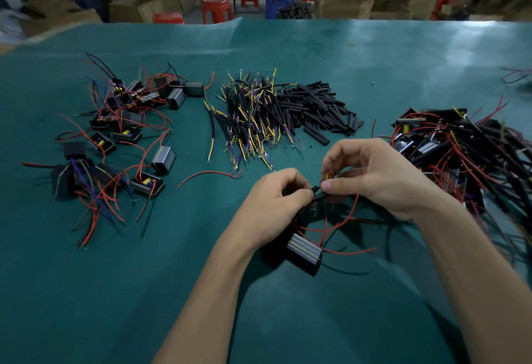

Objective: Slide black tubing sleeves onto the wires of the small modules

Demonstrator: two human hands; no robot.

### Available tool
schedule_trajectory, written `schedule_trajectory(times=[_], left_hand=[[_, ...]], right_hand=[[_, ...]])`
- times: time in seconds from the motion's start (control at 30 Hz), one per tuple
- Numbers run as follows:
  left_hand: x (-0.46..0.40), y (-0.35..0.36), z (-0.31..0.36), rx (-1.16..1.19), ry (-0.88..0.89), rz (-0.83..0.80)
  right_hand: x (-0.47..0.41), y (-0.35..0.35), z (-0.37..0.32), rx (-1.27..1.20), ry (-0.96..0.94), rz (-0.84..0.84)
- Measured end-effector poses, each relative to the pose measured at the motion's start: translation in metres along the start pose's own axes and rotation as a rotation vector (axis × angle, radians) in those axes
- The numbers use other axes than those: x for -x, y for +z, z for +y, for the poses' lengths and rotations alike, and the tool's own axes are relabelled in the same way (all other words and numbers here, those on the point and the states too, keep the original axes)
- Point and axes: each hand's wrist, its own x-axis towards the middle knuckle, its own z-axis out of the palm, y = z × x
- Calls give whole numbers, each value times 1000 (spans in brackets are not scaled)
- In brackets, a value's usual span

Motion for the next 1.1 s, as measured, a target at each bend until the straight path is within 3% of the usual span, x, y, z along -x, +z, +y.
schedule_trajectory(times=[0.33,0.87,1.1], left_hand=[[0,0,-4,81,45,128],[2,-1,-3,-74,96,93],[2,-3,-3,104,111,64]], right_hand=[[2,-5,0,-59,56,-31],[-1,1,3,15,14,-36],[0,0,2,-48,0,-12]])
